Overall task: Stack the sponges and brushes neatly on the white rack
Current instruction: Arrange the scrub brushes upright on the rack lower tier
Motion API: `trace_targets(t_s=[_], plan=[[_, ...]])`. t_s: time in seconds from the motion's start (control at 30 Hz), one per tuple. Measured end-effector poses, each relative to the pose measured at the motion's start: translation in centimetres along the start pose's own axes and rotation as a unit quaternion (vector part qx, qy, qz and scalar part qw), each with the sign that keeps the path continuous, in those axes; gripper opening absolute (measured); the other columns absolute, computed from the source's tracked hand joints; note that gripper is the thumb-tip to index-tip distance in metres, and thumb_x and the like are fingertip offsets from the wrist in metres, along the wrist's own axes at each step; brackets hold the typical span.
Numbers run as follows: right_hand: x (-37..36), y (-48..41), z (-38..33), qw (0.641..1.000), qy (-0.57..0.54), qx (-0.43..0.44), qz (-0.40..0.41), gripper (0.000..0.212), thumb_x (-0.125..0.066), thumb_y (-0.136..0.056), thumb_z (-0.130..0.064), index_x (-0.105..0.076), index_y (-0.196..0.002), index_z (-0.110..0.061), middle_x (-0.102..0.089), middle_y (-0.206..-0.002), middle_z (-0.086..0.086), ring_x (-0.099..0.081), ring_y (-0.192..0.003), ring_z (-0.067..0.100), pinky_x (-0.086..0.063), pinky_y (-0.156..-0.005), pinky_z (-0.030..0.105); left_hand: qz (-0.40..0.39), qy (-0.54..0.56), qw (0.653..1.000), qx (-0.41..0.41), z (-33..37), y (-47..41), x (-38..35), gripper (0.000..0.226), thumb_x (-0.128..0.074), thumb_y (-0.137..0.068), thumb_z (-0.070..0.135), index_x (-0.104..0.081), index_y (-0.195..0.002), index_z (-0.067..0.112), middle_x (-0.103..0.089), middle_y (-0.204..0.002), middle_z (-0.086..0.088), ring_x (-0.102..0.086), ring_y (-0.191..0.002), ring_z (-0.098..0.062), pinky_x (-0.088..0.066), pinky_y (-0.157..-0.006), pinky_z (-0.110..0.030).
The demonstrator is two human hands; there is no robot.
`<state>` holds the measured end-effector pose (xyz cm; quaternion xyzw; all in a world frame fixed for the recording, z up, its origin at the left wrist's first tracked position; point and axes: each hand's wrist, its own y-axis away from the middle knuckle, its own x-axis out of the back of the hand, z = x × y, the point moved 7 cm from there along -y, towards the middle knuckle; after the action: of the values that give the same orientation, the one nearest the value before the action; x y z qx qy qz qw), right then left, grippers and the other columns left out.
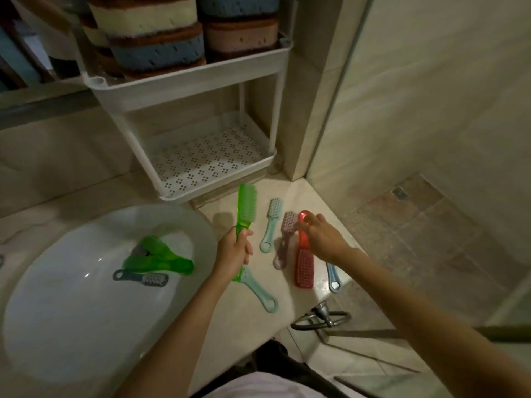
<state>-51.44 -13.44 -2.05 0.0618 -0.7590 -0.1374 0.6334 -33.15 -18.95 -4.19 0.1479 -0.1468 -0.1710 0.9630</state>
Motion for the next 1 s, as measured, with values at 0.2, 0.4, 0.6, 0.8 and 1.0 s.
trace_targets(t_s=[0.2, 0.4, 0.6, 0.8, 1.0], plan=[[-2.7, 1.0, -0.5, 0.977, 0.158, 0.108, -0.094, 0.045, -0.047, -0.094, -0.019, -0.038, -0.138, -0.021, -0.033, -0.141, 0.016, -0.034, -0.129, 0.03, -0.039, -0.101, 0.045, -0.001, 0.021, 0.999, 0.025, -0.4, 0.2, -0.4, 0.022, -0.033, -0.1, 0.014, -0.054, -0.098, 0.009, -0.048, -0.057, -0.002, -0.038, -0.03, -0.001, -0.035, -0.04, -0.016], [-1.9, 0.4, -2.1, 0.966, 0.188, 0.178, -0.027, 0.054, -0.076, -0.072, -0.022, -0.056, -0.122, -0.022, -0.059, -0.116, 0.01, -0.059, -0.101, 0.026, -0.051, -0.079, 0.04, 0.011, 0.019, 0.999, 0.023, -0.4, 0.8, 0.6, 0.021, -0.033, -0.1, 0.015, -0.054, -0.098, 0.01, -0.049, -0.057, -0.001, -0.039, -0.031, 0.0, -0.037, -0.043, -0.018], [1.1, -0.3, -4.4, 0.934, 0.175, 0.257, 0.174, 0.038, -0.076, -0.064, -0.027, -0.053, -0.092, -0.016, -0.07, -0.077, 0.002, -0.062, -0.071, 0.02, -0.05, -0.06, 0.027, 0.095, 0.073, 0.993, -0.015, 1.2, 2.1, 3.5, 0.017, -0.033, -0.101, 0.016, -0.046, -0.092, 0.01, -0.046, -0.057, -0.004, -0.042, -0.027, -0.006, -0.042, -0.035, -0.022], [6.5, -4.6, -6.4, 0.982, -0.068, 0.072, 0.163, 0.033, -0.057, -0.084, -0.015, -0.047, -0.112, -0.002, -0.064, -0.093, 0.019, -0.057, -0.084, 0.036, -0.037, -0.065, 0.036, 0.154, 0.049, 0.987, 0.003, 3.8, 0.1, 6.6, 0.014, -0.034, -0.101, 0.019, -0.039, -0.099, 0.006, -0.047, -0.064, -0.009, -0.054, -0.045, -0.024, -0.049, -0.045, -0.029], [9.2, -11.2, -7.9, 0.969, -0.237, -0.03, 0.06, 0.04, -0.061, -0.085, -0.02, -0.049, -0.117, 0.0, -0.062, -0.113, 0.022, -0.061, -0.1, 0.035, -0.048, -0.081, 0.038, 0.131, 0.107, 0.984, 0.063, 7.8, -5.5, 7.6, 0.019, -0.033, -0.094, 0.0, -0.03, -0.108, 0.012, -0.045, -0.064, -0.008, -0.047, -0.025, -0.012, -0.042, -0.03, -0.022]])
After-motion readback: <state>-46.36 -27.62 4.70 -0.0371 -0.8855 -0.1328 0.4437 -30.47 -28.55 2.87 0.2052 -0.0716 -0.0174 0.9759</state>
